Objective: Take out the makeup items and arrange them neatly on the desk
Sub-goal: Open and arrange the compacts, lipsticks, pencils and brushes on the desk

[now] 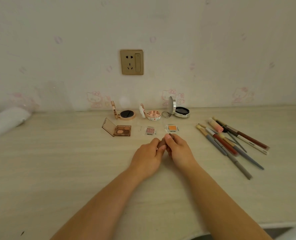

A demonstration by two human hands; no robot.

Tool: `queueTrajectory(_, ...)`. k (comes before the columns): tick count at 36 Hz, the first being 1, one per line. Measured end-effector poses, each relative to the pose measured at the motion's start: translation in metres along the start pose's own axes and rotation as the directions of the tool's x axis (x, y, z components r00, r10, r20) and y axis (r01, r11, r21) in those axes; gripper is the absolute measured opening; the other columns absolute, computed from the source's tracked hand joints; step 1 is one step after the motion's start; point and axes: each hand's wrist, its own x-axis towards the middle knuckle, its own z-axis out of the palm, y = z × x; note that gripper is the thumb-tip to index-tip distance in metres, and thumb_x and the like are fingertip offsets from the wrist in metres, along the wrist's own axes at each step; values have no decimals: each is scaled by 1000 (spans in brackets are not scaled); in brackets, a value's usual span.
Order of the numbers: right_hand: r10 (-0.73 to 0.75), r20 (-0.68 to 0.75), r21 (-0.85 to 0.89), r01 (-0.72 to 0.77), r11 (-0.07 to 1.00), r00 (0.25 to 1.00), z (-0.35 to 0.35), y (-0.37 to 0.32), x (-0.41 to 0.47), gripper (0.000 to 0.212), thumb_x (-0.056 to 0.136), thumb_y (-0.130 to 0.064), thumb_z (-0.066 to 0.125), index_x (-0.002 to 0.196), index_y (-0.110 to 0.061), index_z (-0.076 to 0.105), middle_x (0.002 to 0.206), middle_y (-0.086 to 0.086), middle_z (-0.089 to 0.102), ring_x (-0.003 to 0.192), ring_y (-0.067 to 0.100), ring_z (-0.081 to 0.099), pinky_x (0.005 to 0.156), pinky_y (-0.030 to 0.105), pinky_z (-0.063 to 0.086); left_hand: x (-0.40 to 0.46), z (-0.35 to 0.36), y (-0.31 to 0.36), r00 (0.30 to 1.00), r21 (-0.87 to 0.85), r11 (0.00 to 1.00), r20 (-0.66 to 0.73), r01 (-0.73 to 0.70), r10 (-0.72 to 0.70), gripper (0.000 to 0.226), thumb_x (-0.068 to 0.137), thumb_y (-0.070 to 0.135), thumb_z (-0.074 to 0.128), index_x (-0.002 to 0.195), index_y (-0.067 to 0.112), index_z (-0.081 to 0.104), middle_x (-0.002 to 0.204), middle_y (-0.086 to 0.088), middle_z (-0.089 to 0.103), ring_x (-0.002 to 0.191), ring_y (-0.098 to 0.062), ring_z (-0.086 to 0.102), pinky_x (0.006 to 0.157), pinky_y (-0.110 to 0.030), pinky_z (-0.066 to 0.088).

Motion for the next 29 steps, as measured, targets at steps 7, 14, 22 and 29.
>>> queueTrajectory(7, 5, 22, -5, -5, 1000, 1000, 0, 0, 0, 31, 98, -27, 41, 83, -4, 55, 61, -4, 47, 55, 8, 40, 57, 21, 32, 0, -1, -1, 1000, -87, 996, 14, 19, -18, 30, 98, 38, 39, 100, 12, 54, 89, -8, 64, 83, -27, 59, 71, -38, 43)
queueTrajectory(14, 10, 43, 81, -13, 997, 999, -3, -2, -1, 30, 100, -23, 38, 86, -3, 56, 59, -7, 51, 47, -1, 43, 48, 9, 35, 1, -1, -4, 999, -195, 980, 18, 34, -31, 23, 96, 42, 44, 85, 23, 50, 71, 4, 55, 66, -16, 50, 59, -29, 35)
queueTrajectory(22, 56, 68, 375, -78, 924, 996, -16, -10, 8, 20, 95, -28, 50, 84, -18, 63, 75, -2, 59, 76, 13, 51, 71, 28, 38, 11, 1, 18, 998, -439, 897, -5, 53, -61, 34, 99, 39, 36, 94, 12, 57, 70, 8, 50, 64, -6, 46, 60, -23, 34)
queueTrajectory(29, 47, -8, 282, -42, 958, 999, -66, -18, 40, 23, 96, -26, 49, 89, -11, 65, 66, -4, 46, 65, 10, 41, 66, 26, 35, 55, 4, 42, 995, -335, 941, 98, 37, -5, 27, 101, 24, 32, 109, 16, 57, 86, 7, 57, 83, -12, 52, 73, -25, 38)
